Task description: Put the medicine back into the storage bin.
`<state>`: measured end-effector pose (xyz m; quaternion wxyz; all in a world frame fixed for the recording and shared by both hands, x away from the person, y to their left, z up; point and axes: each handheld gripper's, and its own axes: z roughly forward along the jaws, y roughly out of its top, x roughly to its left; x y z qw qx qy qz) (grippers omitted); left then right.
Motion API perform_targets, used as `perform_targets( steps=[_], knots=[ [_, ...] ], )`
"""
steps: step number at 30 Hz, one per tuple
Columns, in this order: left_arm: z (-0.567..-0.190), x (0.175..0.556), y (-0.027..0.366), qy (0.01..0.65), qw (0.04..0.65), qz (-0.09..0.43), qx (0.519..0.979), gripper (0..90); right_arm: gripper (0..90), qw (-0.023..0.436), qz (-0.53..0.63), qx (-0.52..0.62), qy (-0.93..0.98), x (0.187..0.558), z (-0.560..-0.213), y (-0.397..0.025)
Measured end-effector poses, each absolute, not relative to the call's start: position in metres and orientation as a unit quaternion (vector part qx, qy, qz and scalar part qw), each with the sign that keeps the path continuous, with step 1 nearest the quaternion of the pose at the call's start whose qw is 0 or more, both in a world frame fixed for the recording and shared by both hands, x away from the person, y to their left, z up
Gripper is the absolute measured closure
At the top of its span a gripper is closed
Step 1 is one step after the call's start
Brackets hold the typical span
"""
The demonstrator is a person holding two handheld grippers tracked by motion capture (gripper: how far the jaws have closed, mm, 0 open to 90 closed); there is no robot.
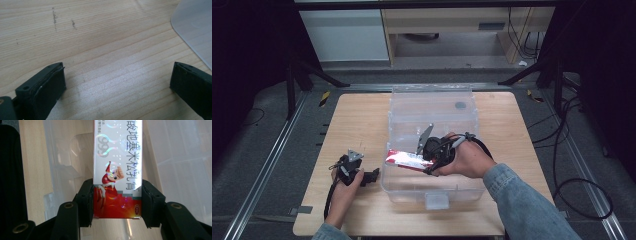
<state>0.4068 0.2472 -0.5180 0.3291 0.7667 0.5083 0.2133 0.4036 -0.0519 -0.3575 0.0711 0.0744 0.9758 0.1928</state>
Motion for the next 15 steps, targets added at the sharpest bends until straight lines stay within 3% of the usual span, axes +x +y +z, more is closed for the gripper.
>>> perform_targets(
  steps=[15],
  knots=[
    [-0.518,0.407,0.248,0.507,0.330,0.213,0.768,0.0,51.5,0.054,0.167,0.039,0.984,0.404,-0.373,-0.041]
  ],
)
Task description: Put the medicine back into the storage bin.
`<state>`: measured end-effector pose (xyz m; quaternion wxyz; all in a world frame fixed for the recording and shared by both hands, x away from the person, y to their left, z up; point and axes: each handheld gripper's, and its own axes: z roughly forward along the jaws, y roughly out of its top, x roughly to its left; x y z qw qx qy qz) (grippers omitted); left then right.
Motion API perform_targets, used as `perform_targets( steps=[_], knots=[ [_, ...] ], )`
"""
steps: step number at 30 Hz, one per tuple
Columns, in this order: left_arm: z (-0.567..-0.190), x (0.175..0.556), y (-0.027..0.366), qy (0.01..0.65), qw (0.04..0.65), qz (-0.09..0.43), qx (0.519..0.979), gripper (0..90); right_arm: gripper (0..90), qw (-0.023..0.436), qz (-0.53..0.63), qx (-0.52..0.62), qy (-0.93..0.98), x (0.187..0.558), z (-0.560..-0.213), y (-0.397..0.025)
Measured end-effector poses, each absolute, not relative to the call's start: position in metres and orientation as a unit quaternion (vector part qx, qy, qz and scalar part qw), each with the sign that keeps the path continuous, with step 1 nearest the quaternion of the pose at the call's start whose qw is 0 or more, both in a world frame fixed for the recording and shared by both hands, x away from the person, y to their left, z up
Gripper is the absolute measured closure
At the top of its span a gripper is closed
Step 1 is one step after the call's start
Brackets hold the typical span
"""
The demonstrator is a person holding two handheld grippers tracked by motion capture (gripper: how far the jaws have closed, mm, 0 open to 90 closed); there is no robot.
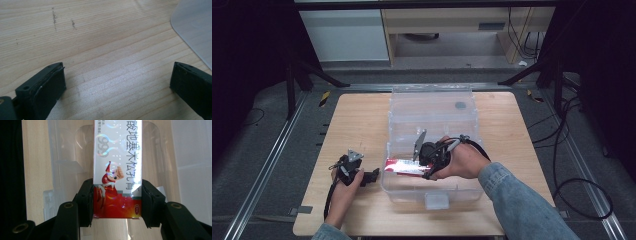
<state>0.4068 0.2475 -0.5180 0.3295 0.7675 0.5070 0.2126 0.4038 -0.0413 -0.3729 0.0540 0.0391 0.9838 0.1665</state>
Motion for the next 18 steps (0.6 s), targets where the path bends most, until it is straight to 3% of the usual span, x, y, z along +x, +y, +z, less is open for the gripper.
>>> perform_targets(
  steps=[18],
  knots=[
    [-0.518,0.407,0.248,0.506,0.330,0.212,0.768,0.0,51.5,0.037,0.157,0.017,0.987,0.406,-0.392,-0.038]
  ],
)
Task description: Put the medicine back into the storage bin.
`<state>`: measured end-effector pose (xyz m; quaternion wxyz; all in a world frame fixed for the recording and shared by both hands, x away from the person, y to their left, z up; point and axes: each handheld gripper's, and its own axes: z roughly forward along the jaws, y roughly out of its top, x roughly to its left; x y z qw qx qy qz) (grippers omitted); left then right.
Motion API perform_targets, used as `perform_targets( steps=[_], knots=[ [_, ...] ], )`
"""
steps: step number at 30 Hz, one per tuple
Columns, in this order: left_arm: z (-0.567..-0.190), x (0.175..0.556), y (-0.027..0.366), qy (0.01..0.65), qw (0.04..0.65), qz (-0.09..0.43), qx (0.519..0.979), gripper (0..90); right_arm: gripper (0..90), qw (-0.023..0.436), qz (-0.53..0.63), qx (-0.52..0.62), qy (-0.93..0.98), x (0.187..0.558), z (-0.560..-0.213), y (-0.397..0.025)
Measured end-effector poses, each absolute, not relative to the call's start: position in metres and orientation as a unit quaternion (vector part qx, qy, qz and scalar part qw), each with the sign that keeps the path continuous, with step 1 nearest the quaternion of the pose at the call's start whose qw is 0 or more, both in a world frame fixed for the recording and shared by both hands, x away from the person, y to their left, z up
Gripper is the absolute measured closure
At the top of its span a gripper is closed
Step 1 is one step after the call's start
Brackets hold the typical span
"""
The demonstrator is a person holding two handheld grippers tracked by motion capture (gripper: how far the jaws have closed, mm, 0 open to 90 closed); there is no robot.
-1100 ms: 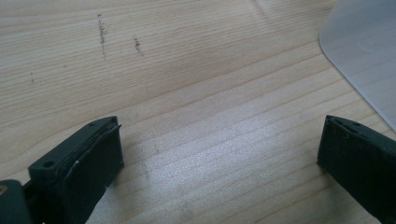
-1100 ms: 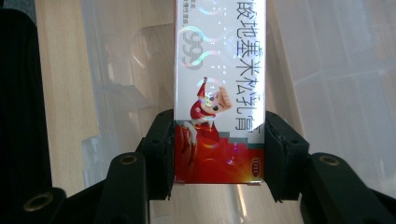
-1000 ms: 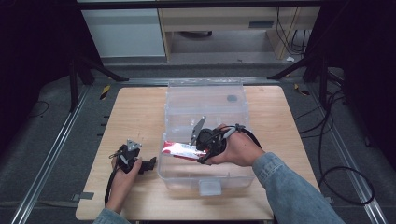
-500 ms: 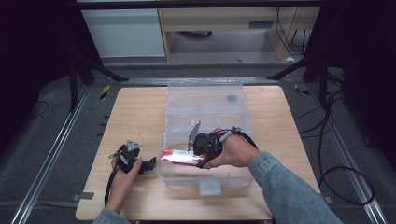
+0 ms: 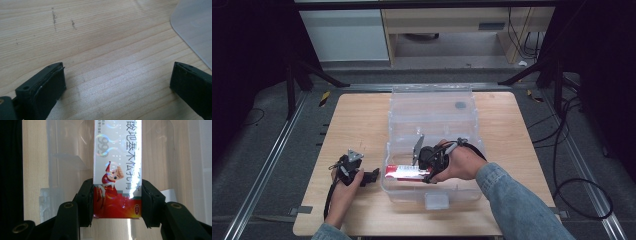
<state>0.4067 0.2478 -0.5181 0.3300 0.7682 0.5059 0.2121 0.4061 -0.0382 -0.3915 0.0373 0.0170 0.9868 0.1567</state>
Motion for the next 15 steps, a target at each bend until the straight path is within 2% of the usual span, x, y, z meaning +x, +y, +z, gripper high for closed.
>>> perform_targets(
  steps=[15],
  knots=[
    [-0.518,0.407,0.248,0.506,0.330,0.212,0.768,0.0,51.4,0.029,0.139,0.007,0.990,0.411,-0.403,-0.030]
  ],
)
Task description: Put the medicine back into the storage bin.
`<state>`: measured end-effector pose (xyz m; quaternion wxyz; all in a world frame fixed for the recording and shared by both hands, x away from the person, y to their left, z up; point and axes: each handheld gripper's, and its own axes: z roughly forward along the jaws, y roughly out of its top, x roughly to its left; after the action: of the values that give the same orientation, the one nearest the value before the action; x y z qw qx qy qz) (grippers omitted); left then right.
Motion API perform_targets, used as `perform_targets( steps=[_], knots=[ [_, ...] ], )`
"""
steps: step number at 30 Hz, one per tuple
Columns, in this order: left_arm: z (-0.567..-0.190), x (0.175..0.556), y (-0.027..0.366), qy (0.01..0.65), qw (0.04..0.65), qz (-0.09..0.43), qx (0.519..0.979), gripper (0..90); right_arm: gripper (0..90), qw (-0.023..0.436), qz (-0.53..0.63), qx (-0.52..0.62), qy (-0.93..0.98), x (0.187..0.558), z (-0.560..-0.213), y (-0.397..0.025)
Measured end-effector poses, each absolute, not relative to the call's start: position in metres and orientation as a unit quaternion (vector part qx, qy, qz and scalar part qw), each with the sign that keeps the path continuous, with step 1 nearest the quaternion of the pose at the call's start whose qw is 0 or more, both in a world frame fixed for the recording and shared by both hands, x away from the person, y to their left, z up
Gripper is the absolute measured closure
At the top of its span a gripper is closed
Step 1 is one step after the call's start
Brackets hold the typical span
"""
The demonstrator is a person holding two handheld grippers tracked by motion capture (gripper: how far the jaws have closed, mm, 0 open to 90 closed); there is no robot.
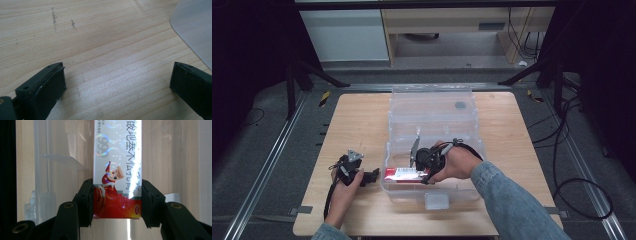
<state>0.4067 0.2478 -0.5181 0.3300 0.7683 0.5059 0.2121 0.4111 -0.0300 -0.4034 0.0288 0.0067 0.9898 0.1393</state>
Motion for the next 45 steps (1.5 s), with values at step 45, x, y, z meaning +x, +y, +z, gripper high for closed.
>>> perform_targets(
  steps=[45],
  knots=[
    [-0.518,0.407,0.248,0.505,0.330,0.212,0.769,0.0,51.3,0.012,0.104,0.003,0.994,0.417,-0.444,-0.022]
  ],
)
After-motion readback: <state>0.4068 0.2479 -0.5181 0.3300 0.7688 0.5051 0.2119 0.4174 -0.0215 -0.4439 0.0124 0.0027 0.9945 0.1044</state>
